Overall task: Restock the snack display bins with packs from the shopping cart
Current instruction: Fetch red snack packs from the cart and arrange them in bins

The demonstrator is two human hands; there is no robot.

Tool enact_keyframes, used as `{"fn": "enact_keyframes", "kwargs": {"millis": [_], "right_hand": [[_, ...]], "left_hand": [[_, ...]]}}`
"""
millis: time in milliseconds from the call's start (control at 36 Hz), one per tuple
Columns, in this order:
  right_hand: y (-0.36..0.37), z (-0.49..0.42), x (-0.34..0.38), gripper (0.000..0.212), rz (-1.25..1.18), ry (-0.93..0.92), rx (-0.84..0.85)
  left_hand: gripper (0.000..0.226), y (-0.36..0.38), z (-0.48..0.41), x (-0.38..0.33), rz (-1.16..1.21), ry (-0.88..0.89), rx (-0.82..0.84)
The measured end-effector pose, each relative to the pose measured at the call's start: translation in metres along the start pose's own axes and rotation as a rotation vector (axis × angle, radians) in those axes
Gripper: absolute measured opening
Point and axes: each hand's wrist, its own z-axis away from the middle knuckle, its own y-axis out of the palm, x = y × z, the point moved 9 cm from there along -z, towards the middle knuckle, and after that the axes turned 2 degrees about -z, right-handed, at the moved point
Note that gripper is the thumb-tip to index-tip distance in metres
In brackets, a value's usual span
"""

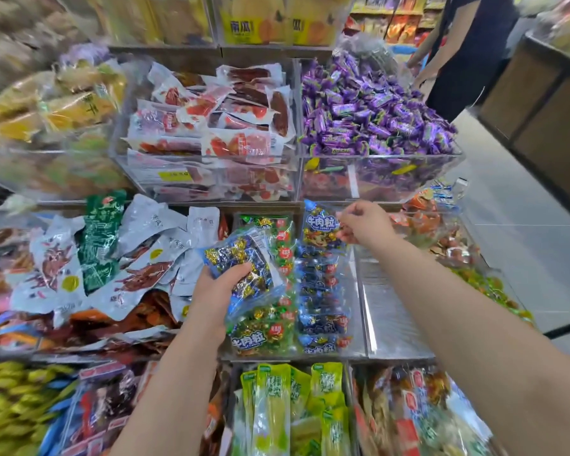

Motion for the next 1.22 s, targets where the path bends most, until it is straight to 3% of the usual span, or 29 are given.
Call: {"fn": "enact_keyframes", "kwargs": {"millis": [83, 139, 250, 306, 472, 611, 722, 833, 917, 1028, 1083, 1167, 1222], "right_hand": [[0.012, -0.014, -0.017, 0.016, 0.096, 0.079, 0.043], [0.02, -0.021, -0.023, 0.004, 0.211, 0.065, 0.078], [0.031, -0.03, -0.006, 0.047, 0.812, -0.247, 0.027], [0.041, -0.027, -0.001, 0.058, 0.957, -0.361, 0.019], [0.07, -0.018, -0.008, 0.046, 1.211, -0.567, 0.113], [0.082, -0.03, -0.017, 0.069, 1.281, -0.538, 0.137], [0.089, -0.035, -0.015, 0.058, 1.28, -0.522, 0.125], [0.088, -0.03, -0.018, 0.05, 1.238, -0.518, 0.147], [0.08, -0.014, -0.009, 0.039, 1.005, -0.577, 0.16], [0.054, 0.027, 0.007, 0.023, 0.333, -0.479, 0.164], [0.053, 0.058, 0.02, 0.032, 0.322, -0.573, 0.26], [0.069, 0.11, 0.028, 0.063, 0.615, -0.851, 0.49], [0.08, 0.129, 0.015, 0.085, 0.776, -0.866, 0.574]], "left_hand": [[0.073, 0.0, -0.003, 0.0, 0.013, 0.0, -0.014], [0.056, 0.0, -0.006, 0.002, 0.015, 0.0, -0.023], [0.044, 0.0, -0.008, 0.002, 0.033, -0.01, -0.03], [0.044, 0.001, -0.009, 0.002, 0.044, -0.012, -0.031], [0.029, 0.005, -0.01, 0.005, 0.011, -0.049, -0.034], [0.028, 0.011, -0.006, 0.006, -0.016, -0.088, -0.004], [0.039, 0.011, -0.004, 0.008, 0.005, -0.111, 0.017], [0.026, 0.011, 0.003, 0.0, -0.009, -0.064, 0.006], [0.025, 0.013, 0.008, -0.001, -0.019, -0.064, 0.007], [0.038, 0.019, 0.014, -0.001, -0.048, -0.087, 0.028], [0.059, 0.026, 0.018, -0.002, -0.081, -0.097, 0.057], [0.107, 0.035, 0.025, 0.0, -0.158, -0.17, 0.064], [0.106, 0.045, 0.029, 0.002, -0.158, -0.205, 0.121]]}}
